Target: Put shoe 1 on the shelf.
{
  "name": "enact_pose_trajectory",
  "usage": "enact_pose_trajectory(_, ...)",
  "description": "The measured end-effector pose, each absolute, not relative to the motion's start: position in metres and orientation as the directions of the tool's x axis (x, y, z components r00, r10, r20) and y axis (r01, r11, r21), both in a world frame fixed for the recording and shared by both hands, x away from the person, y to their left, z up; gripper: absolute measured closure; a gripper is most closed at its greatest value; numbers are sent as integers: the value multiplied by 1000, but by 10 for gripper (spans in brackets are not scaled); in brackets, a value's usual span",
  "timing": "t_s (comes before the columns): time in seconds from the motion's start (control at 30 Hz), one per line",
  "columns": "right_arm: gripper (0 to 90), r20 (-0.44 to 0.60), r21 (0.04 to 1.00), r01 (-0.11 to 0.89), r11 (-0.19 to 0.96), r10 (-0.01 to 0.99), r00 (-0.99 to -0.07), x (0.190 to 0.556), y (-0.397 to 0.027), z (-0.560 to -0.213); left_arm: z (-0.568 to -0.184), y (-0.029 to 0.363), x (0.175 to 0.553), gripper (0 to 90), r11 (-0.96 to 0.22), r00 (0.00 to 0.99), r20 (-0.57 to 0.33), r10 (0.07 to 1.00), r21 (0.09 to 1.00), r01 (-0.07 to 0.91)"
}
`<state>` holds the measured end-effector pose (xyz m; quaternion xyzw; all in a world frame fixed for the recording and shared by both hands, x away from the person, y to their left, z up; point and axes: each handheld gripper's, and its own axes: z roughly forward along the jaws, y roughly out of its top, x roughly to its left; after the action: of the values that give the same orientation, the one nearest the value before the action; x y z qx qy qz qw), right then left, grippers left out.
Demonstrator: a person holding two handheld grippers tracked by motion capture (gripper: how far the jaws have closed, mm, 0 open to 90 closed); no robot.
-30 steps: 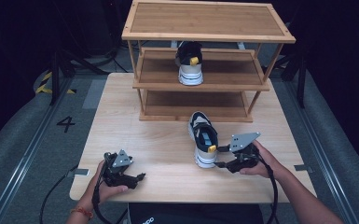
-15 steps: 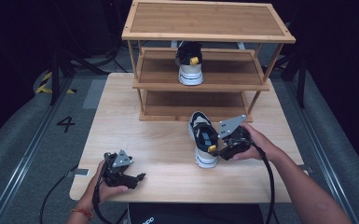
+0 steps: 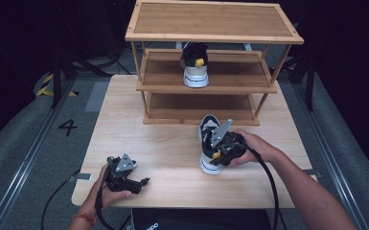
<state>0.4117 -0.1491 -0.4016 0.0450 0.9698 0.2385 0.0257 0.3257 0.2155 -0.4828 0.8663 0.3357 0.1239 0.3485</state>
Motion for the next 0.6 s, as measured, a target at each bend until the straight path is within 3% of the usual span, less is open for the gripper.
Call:
enact_pose_trajectory(0.33,677,22,517,122,847,129,-991,406,-146,-406,-483,215,326,157,-533,745,-18,667,688,493)
enact_pose_trajectory(0.6,685,33,478,83,875,77,-997,401,-150,-401,-483,216,327,155,-535,747,-18,665,686,492)
